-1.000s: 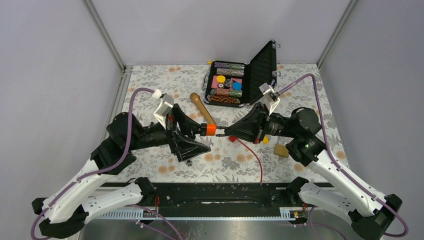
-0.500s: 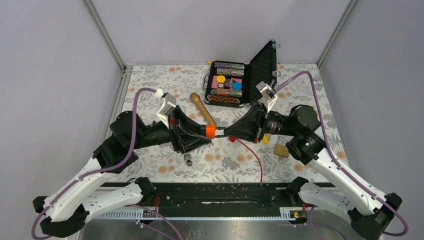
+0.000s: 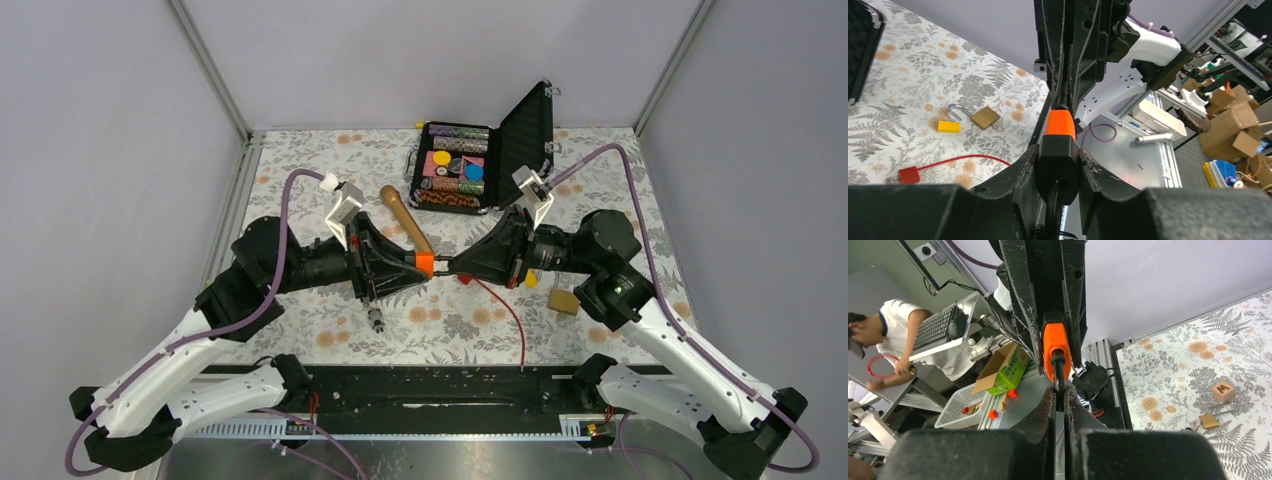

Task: Lock with the key
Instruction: Lock the lock.

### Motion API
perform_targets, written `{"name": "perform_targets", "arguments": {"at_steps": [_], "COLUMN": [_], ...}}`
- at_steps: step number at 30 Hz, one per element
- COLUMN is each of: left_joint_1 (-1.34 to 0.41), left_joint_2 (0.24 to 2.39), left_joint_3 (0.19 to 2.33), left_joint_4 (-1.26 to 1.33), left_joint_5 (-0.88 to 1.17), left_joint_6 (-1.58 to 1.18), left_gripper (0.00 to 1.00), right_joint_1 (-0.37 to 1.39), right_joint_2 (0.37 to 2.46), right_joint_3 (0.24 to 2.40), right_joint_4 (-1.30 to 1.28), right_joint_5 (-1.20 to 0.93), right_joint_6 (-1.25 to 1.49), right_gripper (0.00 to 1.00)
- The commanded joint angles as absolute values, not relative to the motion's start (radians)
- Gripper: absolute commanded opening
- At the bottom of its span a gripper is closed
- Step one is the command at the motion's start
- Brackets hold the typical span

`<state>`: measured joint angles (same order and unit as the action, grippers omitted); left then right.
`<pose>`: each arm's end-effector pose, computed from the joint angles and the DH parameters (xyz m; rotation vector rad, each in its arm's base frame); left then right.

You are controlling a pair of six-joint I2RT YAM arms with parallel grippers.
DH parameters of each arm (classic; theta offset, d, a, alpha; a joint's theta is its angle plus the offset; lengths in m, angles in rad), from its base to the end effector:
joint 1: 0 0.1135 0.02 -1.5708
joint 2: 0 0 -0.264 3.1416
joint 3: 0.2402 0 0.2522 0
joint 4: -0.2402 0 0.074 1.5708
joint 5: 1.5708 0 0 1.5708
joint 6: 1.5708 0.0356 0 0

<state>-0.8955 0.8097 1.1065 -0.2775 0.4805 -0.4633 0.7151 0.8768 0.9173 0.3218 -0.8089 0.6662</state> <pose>0.0873 -0.1353 0.4357 0.7762 1.5633 -1.4074 0.1233 0.1412 0.4212 -0.8355 1.2768 1.6245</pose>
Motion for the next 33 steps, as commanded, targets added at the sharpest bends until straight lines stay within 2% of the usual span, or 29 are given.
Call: {"name": "perform_targets", "arguments": {"at_steps": [1,5,19,25,26,27,29,30,32,33], "left_joint_1": [-0.897,-0.896,-0.896,-0.858,-0.849,-0.842,-0.834,-0.832,-0.83,-0.83], "left_joint_2": [0.853,0.878,0.907,0.838,0.827,0.814,0.793,0.784,0.768,0.761], "left_joint_3": [1.126,1.116,1.035,1.069,1.081,1.088,1.103,1.11,1.129,1.139], "left_joint_4": [-0.155,-0.129,-0.084,-0.217,-0.247,-0.272,-0.323,-0.348,-0.415,-0.444], "left_joint_5": [0.534,0.555,0.554,0.473,0.463,0.458,0.451,0.439,0.416,0.405], "left_joint_6": [-0.535,-0.572,-0.611,-0.546,-0.529,-0.511,-0.453,-0.423,-0.351,-0.316], "left_gripper": [0.0,0.0,0.0,0.0,0.07,0.19,0.54,0.66,0.83,0.86], "right_joint_1": [0.799,0.87,0.956,0.954,0.953,0.953,0.951,0.949,0.945,0.946], "right_joint_2": [0.872,0.904,0.995,0.924,0.907,0.891,0.858,0.85,0.83,0.825], "right_joint_3": [0.969,0.987,0.99,1.011,1.023,1.036,1.062,1.078,1.117,1.138], "right_joint_4": [0.343,0.313,0.458,0.234,0.17,0.112,-0.041,-0.085,-0.237,-0.291], "right_joint_5": [-0.724,-0.648,-0.579,-0.463,-0.445,-0.43,-0.401,-0.395,-0.384,-0.386], "right_joint_6": [0.569,0.509,0.607,0.49,0.459,0.429,0.374,0.345,0.265,0.226], "right_gripper": [0.0,0.0,0.0,0.0,0.0,0.0,0.0,0.0,0.0,0.0]}}
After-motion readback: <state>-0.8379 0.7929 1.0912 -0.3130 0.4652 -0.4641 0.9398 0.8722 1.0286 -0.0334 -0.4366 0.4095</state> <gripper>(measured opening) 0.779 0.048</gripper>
